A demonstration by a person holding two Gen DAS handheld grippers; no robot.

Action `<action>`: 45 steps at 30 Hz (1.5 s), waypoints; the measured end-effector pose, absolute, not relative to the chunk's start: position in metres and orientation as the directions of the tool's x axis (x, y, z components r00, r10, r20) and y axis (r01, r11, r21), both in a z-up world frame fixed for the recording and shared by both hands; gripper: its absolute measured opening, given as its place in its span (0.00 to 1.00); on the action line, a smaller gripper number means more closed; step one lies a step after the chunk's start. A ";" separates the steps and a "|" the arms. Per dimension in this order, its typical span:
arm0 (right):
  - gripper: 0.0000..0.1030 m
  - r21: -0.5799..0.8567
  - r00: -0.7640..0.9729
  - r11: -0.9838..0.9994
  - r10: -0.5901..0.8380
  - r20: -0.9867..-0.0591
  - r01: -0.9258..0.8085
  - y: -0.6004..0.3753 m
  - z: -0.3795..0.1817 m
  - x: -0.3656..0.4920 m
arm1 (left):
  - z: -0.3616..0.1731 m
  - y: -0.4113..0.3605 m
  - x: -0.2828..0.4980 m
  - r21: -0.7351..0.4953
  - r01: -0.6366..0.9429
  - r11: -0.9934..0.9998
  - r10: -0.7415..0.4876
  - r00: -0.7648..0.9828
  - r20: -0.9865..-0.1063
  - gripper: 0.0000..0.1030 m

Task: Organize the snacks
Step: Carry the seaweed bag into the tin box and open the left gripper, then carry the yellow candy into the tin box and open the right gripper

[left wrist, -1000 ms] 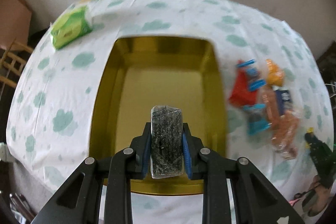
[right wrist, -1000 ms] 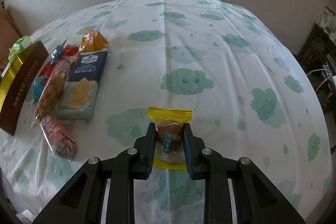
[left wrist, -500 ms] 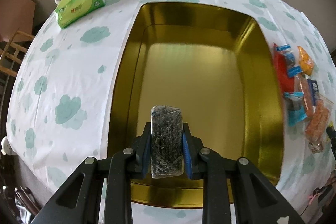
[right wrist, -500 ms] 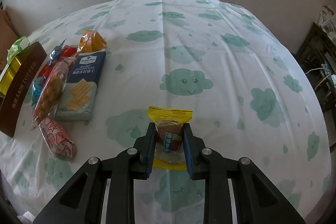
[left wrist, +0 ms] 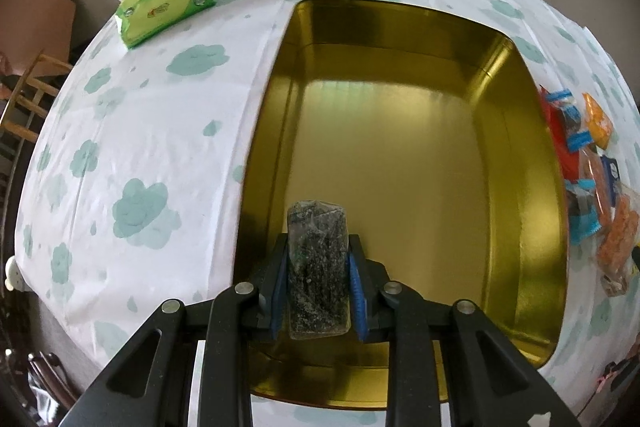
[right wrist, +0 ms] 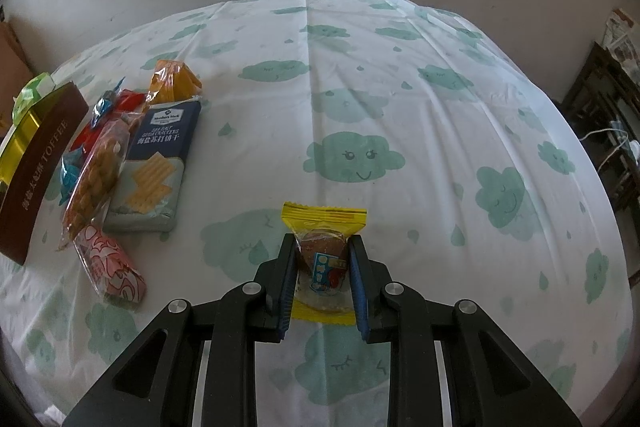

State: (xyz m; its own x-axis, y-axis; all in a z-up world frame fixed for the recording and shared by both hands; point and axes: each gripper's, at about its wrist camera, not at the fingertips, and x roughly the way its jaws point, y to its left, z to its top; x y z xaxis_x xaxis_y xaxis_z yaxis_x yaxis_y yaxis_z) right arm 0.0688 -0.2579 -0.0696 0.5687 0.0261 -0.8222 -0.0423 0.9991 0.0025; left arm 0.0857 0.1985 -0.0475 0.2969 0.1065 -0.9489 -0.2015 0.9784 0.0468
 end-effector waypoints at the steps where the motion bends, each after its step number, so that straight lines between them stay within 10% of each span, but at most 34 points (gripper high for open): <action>1: 0.25 0.005 0.570 0.999 0.028 -0.821 -0.041 -0.258 -0.070 0.068 | -0.047 0.199 0.085 0.041 -0.201 0.979 0.102 0.304 -0.947 0.25; 33: 0.24 -0.008 0.601 1.000 0.008 -0.799 -0.024 -0.247 -0.051 0.068 | -0.014 0.173 0.053 0.049 -0.184 0.982 0.131 0.462 -0.877 0.69; 45: 0.24 0.069 0.657 0.965 0.223 -0.720 -0.252 -0.160 0.014 0.064 | -0.001 0.178 0.038 0.009 -0.213 0.977 0.121 0.515 -0.849 0.78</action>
